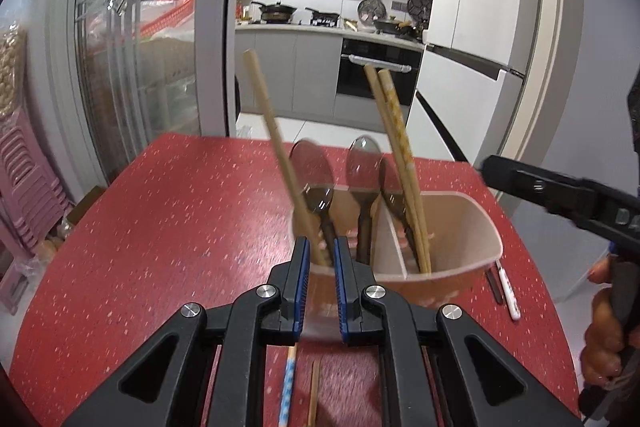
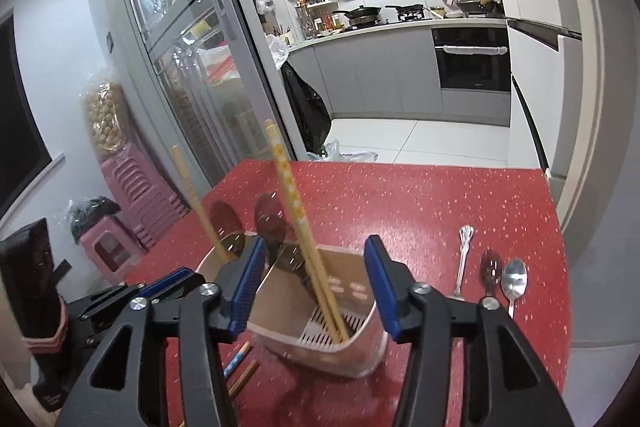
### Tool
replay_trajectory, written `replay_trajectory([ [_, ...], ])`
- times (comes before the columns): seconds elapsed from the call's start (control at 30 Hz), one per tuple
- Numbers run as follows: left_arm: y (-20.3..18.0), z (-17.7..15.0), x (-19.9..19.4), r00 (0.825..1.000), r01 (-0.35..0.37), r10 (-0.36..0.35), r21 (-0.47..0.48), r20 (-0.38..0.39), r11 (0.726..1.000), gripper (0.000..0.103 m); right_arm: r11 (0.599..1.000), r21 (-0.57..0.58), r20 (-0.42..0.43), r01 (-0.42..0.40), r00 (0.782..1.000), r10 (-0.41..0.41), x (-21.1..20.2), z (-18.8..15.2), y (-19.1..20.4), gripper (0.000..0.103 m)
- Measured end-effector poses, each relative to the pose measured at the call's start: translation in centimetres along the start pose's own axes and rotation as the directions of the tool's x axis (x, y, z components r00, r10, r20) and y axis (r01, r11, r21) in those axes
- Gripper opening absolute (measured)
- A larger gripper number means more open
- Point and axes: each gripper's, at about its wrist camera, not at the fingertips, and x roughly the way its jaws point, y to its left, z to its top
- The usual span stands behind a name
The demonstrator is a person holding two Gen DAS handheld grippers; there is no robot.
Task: Organize utensils
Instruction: 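Withdraw both open tools toward the remaining utensils on the table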
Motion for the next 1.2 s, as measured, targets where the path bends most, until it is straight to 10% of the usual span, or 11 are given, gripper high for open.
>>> replay_trajectory([
  [0.57,2.8,-5.9,-2.9,0.987,-0.050,0.050,0.006,-0.152,0.999,0.038,0.996,0.071,-0.187,0.046,0.982,-0.032,-3.1,-7.9,2.3,0.079],
  [0.6,3.0,-6.5,-3.1,0.986,-0.053,0.054,0.007,-0.157,0.999,0.040,0.996,0.078,-0.202,0.051,0.979,-0.035,-3.0,-8.4,2.3,0.079],
  [0.67,3.7,-7.4,-3.4,0.985,-0.065,0.064,0.000,-0.158,0.998,0.103,0.994,0.090,-0.234,0.060,0.972,-0.038,-3.0,-9.4,2.3,0.079],
  [1.2,7.9,-13.5,-2.1,0.943,-0.071,0.067,0.000,-0.326,0.997,0.103,0.993,0.088,-0.484,0.082,0.874,-0.030,0.2,-17.2,6.2,0.079],
])
